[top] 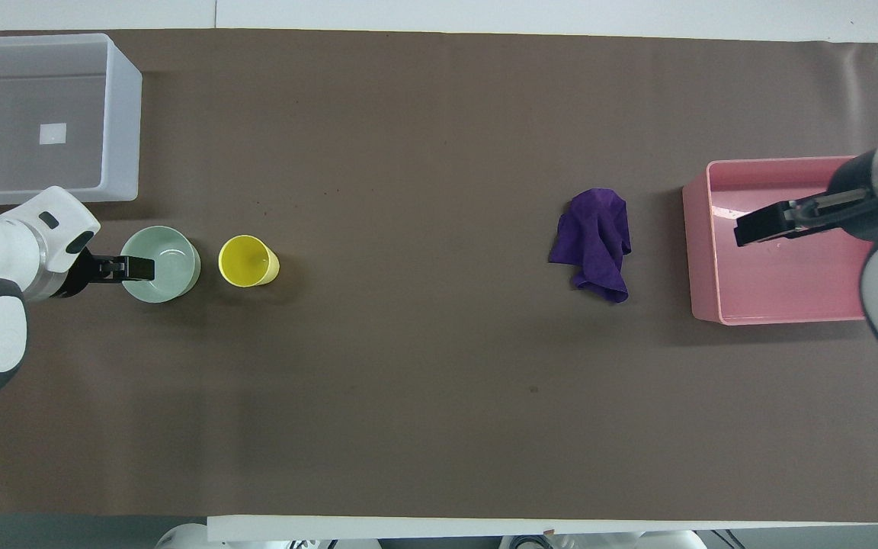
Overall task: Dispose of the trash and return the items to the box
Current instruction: 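Reach the left gripper to the green bowl while the right gripper reaches the cloth, then grasp the green bowl with the left gripper while the right gripper grasps the cloth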
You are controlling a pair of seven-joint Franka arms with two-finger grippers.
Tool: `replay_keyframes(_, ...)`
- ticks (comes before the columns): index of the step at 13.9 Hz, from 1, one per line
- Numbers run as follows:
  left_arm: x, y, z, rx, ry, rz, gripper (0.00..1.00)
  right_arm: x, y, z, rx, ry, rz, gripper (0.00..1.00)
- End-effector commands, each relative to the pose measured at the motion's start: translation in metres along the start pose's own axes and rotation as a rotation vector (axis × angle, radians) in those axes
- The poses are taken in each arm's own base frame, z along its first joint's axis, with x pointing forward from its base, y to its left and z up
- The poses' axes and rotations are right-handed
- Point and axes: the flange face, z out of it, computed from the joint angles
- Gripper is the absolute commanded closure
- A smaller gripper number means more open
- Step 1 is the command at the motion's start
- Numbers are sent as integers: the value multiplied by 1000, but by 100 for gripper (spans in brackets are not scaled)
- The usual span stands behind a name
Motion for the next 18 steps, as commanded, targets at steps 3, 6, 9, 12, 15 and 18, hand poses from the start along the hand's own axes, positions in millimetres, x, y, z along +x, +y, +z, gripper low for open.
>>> replay_keyframes(3,5,-3,38,-7,24,-30,0,41,-41,90,5,10,-37,0)
replay_keyframes(6,16,-3,68,-10,63,-89,44,45,-56,165,2,49,-62,0)
replay_keyframes(9,22,-5,83,-13,83,-132,100,52,-60,213,-2,32,-67,0)
replay_keyframes(12,33,-16,58,-7,25,-151,100,55,-62,249,-2,10,-76,2)
replay_keyframes(15,31,-21,-10,-4,-10,-168,100,52,-61,259,-3,-6,-82,42)
replay_keyframes(18,43,-30,-107,-4,-31,-187,100,50,-63,260,-3,-17,-82,88)
